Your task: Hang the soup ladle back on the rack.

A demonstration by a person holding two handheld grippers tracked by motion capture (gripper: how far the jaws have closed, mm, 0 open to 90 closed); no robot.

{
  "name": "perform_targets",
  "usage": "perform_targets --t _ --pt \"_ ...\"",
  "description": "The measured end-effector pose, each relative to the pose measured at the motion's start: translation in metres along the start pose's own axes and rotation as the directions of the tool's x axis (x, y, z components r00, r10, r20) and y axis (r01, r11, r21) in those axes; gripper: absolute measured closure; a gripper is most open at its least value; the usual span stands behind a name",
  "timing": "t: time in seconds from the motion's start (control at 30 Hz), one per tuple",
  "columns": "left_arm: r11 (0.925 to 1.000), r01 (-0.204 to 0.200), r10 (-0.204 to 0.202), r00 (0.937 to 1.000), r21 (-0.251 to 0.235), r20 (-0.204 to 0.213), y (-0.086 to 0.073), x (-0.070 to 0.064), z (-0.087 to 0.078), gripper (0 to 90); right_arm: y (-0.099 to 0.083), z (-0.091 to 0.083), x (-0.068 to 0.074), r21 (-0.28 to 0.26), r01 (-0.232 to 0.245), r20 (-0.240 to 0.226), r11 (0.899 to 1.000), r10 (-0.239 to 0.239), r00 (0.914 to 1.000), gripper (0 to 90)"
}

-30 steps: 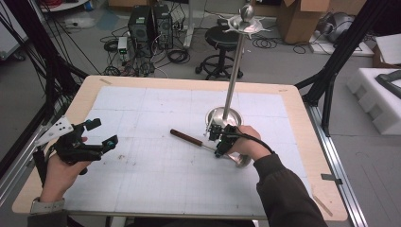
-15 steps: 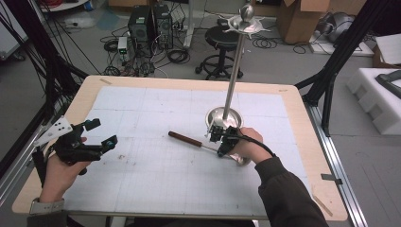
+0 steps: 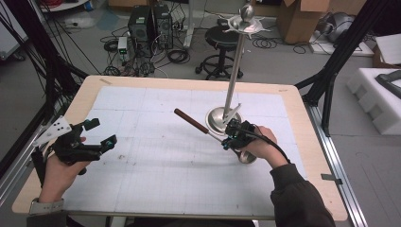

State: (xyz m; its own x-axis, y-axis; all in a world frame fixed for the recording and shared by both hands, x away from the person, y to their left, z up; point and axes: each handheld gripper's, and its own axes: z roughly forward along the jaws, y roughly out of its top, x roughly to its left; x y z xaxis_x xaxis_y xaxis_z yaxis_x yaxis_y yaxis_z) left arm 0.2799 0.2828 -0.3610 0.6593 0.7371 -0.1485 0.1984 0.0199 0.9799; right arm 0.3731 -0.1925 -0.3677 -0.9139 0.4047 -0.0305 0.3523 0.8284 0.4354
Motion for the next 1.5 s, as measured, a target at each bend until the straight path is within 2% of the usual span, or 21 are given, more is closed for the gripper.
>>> perform_targets --t 0.2,0.3,0.37,0.47,0.53,0.7,0.93,1.0,1.2,1.27,1.5 --pt "1.0000 0.000 0.000 1.0000 0.002 0.000 0.000 0.000 0.000 1.8 -0.013 -0.014 -0.002 -0.090 -0.003 0.006 0.996 0.003 1.0000 84.2" --pt "1.0000 0.000 0.000 1.0000 0.001 -0.001 0.000 0.000 0.000 1.8 -0.019 -0.021 -0.003 -0.141 -0.021 0.005 0.990 0.022 0.9997 84.1" --pt "1.0000 -0.001 0.001 1.0000 0.001 -0.001 0.000 0.000 0.000 1.8 -0.024 -0.027 -0.005 -0.190 -0.033 -0.007 0.981 0.032 0.9995 84.2" --pt "1.0000 0.000 0.000 1.0000 -0.001 0.000 0.000 0.000 0.000 1.8 -0.031 -0.035 -0.008 -0.254 -0.054 -0.017 0.966 0.051 0.9985 84.2" --pt "1.0000 -0.001 0.001 1.0000 0.000 0.001 0.000 -0.001 0.000 1.8 -0.035 -0.041 -0.010 -0.301 -0.066 -0.028 0.951 0.060 0.9978 84.1" --pt "1.0000 -0.001 0.001 1.0000 -0.007 0.003 0.000 -0.001 0.000 1.8 -0.042 -0.050 -0.012 -0.376 -0.056 -0.028 0.925 0.049 0.9984 84.2" --pt "0.9999 0.000 0.000 1.0000 -0.015 0.001 0.001 -0.001 -0.001 1.8 -0.051 -0.060 -0.015 -0.446 -0.065 -0.028 0.893 0.058 0.9979 84.2" --pt "0.9999 -0.002 0.002 1.0000 -0.013 0.002 0.001 -0.001 -0.001 1.8 -0.055 -0.063 -0.017 -0.469 -0.077 -0.034 0.880 0.069 0.9970 84.2" --pt "1.0000 -0.002 0.002 1.0000 -0.009 0.003 0.000 -0.001 -0.001 1.8 -0.066 -0.075 -0.023 -0.546 -0.095 -0.040 0.832 0.087 0.9954 84.2" --pt "0.9999 0.000 0.000 1.0000 -0.011 0.003 0.000 -0.001 -0.001 1.8 -0.070 -0.078 -0.024 -0.562 -0.093 -0.030 0.822 0.092 0.9953 84.2" --pt "1.0000 -0.005 0.005 1.0000 -0.005 0.004 0.000 -0.002 0.000 1.8 -0.086 -0.090 -0.033 -0.612 -0.129 -0.038 0.781 0.134 0.9902 84.2"
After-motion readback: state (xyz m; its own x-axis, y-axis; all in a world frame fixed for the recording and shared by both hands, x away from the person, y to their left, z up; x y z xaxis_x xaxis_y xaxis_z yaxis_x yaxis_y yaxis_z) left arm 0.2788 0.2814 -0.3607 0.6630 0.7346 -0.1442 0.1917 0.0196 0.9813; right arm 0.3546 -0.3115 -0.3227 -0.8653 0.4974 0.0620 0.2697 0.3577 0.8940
